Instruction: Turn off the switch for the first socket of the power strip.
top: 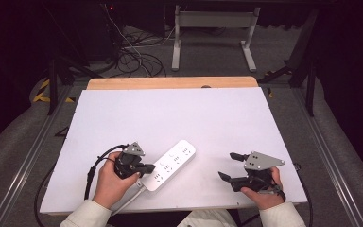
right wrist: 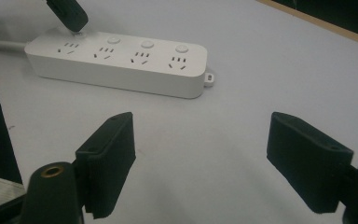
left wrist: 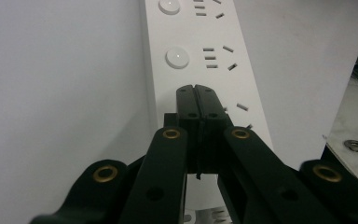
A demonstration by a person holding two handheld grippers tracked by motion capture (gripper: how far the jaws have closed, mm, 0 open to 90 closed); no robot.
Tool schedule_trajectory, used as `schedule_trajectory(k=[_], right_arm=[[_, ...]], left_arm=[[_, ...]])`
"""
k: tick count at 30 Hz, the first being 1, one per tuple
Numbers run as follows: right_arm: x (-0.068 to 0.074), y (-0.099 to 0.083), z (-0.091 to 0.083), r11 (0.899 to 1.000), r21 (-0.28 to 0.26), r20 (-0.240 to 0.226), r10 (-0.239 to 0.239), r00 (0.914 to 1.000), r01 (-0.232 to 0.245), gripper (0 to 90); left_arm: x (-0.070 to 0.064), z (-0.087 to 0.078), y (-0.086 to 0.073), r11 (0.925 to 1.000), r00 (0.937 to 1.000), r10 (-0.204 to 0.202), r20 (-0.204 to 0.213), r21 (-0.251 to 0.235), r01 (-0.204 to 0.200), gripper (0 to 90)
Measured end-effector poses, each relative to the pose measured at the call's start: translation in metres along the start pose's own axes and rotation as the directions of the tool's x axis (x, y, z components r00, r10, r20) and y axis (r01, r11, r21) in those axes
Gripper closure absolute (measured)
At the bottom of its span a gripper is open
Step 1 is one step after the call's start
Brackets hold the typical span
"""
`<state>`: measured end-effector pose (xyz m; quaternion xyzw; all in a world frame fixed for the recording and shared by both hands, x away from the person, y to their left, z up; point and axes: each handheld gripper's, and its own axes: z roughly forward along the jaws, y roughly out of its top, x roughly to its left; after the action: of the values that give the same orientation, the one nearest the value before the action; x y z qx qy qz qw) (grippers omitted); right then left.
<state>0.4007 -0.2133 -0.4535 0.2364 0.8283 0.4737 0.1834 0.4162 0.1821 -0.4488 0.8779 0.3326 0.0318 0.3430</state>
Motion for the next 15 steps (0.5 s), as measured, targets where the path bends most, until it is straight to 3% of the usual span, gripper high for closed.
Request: schedule_trajectory(k=[15], right_arm=[[0.0003,0.0001,0.0001,1.000,0.003,-0.005,0.000,1.0000,0.000,23.8]], left_arm=[[-0.0019,0.0042,-0.0023,0.9998,1.0000,-0.003,0.009,-0.017,0.003,90.0]])
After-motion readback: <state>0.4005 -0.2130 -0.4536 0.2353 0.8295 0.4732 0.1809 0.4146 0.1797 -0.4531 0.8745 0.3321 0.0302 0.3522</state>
